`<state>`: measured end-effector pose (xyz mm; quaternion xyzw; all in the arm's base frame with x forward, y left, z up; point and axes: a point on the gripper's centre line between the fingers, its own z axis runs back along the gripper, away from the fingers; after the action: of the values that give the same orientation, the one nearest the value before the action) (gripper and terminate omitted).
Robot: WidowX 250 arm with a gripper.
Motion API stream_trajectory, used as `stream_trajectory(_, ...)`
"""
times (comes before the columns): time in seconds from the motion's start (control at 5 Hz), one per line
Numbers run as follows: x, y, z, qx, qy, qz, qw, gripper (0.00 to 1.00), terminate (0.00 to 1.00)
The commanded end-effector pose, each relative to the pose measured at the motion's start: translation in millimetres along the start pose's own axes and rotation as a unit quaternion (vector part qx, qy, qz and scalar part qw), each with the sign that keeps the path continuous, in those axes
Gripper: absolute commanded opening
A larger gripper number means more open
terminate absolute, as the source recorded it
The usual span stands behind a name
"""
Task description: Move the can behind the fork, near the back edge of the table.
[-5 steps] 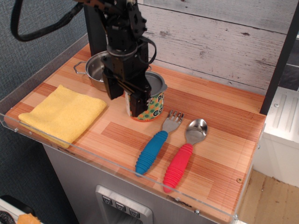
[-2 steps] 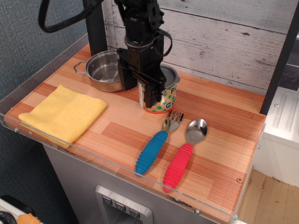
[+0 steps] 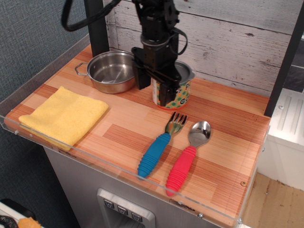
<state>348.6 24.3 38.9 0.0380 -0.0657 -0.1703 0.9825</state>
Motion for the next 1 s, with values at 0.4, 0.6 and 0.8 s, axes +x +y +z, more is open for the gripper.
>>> stream_trajectory(0.4,42,-10,22,-0.004,-0.039,-0.024,0.9989,1.0,0.0)
stream_trajectory(0.6,39,-11,32,-0.025,-0.062,-0.023,0.9975,1.0,0.0)
stream_trajectory(0.8,28,-8,48,-0.035,-0.087,-0.01,0.9955,1.0,0.0)
